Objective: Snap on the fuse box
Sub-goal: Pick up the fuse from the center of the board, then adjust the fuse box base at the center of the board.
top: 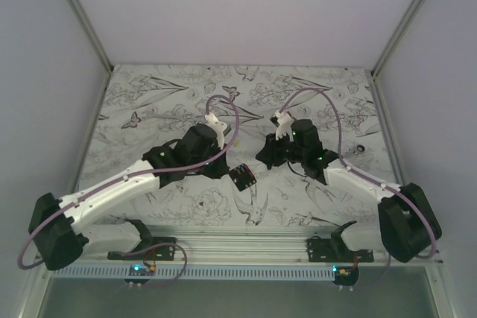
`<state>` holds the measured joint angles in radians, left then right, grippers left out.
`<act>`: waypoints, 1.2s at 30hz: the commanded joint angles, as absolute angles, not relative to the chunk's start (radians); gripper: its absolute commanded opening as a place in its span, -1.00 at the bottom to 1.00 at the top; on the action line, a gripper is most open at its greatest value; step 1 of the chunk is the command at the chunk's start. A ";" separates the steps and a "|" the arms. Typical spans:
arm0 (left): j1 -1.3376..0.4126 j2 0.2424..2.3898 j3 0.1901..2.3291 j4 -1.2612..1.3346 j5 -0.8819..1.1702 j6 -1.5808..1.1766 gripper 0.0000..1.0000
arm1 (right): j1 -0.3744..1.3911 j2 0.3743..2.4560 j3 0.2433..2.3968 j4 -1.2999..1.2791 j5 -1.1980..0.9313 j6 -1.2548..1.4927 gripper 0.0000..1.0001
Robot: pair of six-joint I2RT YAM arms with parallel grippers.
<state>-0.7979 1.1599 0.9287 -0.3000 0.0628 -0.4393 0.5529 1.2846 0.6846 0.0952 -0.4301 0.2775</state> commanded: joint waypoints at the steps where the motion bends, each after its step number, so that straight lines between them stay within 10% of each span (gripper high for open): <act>1: -0.790 1.243 0.969 -0.398 -0.020 -0.592 -1.00 | 0.546 1.356 0.682 0.050 -0.246 0.329 -0.46; 36: -0.817 1.519 1.101 -0.531 -0.063 -0.699 -1.00 | 0.754 1.514 0.633 0.104 -0.156 0.478 -0.65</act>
